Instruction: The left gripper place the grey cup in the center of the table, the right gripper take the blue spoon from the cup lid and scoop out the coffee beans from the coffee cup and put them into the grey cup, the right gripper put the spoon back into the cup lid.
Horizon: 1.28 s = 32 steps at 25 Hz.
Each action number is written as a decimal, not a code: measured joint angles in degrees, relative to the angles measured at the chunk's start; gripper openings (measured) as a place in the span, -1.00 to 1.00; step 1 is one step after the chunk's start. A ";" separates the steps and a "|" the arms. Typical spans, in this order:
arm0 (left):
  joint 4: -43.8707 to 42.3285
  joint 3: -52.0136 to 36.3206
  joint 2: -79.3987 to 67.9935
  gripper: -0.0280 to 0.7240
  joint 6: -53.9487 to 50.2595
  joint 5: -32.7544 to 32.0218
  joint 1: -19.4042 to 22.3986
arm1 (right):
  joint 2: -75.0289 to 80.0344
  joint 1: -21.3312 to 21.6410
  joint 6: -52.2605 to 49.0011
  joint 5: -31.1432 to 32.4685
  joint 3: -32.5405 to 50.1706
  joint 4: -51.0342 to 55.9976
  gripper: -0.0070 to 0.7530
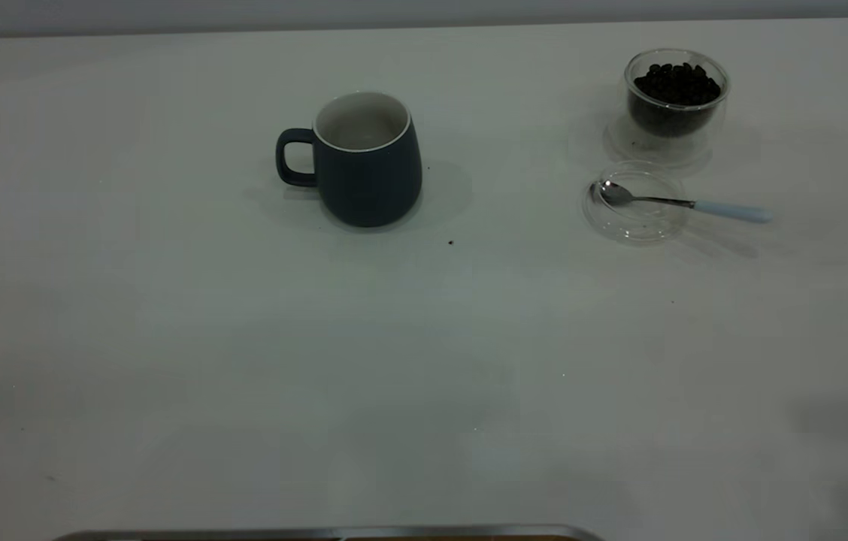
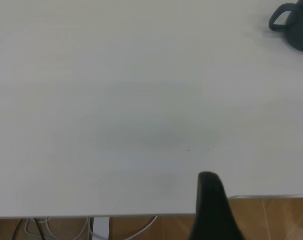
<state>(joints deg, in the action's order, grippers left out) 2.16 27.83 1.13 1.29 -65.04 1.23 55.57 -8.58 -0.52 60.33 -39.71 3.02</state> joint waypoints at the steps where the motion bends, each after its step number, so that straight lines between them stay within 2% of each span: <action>1: 0.00 0.00 0.00 0.55 0.00 0.00 0.00 | -3.54 0.00 -0.55 1.28 1.68 -0.38 0.55; 8: 0.00 0.00 0.00 0.55 0.07 0.00 0.00 | -25.14 0.00 -1.26 3.45 12.13 -1.78 0.55; 14: 0.00 0.00 0.00 0.55 0.07 0.00 0.00 | -33.25 0.61 -1.31 3.14 12.38 -1.78 0.55; 20: 0.00 0.00 0.00 0.55 0.07 0.00 0.00 | -41.26 6.41 -1.31 3.14 12.38 -1.84 0.55; 26: 0.00 0.00 0.00 0.55 0.07 0.00 0.00 | -54.89 6.90 -1.37 3.84 12.38 -1.79 0.56; 32: 0.00 0.00 0.00 0.55 0.07 0.00 0.00 | -55.85 6.92 -1.37 4.06 12.29 -1.79 0.56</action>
<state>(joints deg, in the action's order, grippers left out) 2.16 27.83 1.13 1.36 -65.04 1.23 -0.28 -1.66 -1.89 64.39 -27.42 1.23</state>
